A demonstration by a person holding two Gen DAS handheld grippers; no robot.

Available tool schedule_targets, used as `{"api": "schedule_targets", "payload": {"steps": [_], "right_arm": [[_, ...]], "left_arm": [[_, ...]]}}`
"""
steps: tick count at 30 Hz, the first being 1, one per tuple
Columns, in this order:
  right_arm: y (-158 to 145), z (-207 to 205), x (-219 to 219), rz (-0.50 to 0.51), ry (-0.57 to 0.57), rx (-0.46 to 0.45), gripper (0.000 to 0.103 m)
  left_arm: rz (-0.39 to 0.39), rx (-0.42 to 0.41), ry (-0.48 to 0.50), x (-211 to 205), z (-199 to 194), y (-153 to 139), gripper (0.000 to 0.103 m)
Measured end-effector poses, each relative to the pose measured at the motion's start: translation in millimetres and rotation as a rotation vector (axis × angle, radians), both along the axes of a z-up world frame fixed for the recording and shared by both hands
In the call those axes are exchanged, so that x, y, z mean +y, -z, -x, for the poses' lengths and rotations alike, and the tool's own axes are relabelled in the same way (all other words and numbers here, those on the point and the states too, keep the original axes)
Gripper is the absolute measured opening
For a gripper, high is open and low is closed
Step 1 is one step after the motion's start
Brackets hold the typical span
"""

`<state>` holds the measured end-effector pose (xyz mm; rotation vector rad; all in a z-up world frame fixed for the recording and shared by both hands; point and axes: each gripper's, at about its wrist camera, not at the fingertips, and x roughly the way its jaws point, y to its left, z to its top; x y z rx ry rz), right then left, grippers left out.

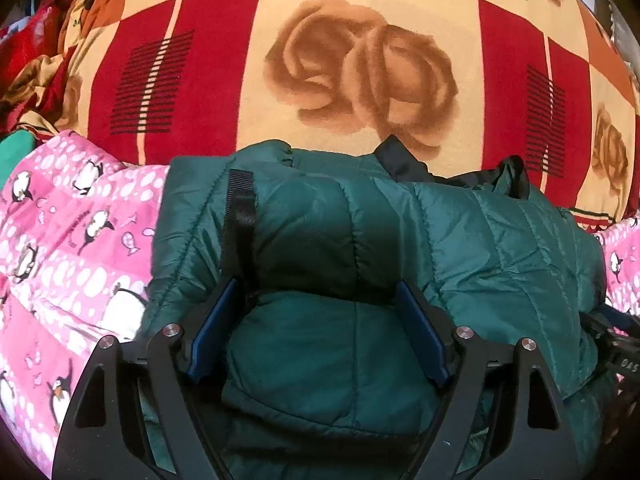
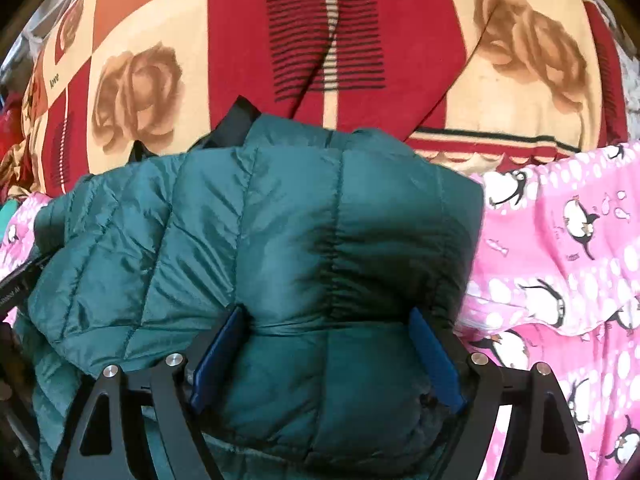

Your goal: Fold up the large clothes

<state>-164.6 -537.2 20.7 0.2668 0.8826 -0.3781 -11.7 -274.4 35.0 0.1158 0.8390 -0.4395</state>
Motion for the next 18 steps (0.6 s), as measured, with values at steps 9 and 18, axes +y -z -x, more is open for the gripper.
{"api": "schedule_targets", "payload": {"steps": [9, 18], "right_arm": [[-22, 36, 5, 0.01, 0.042, -0.063, 0.084], [-24, 59, 21, 0.011, 0.019, -0.043, 0.084]], "left_arm": [[-0.005, -0.011, -0.047, 23, 24, -26, 0.081], [-0.022, -0.011, -0.055, 43, 47, -35, 0.081]]}}
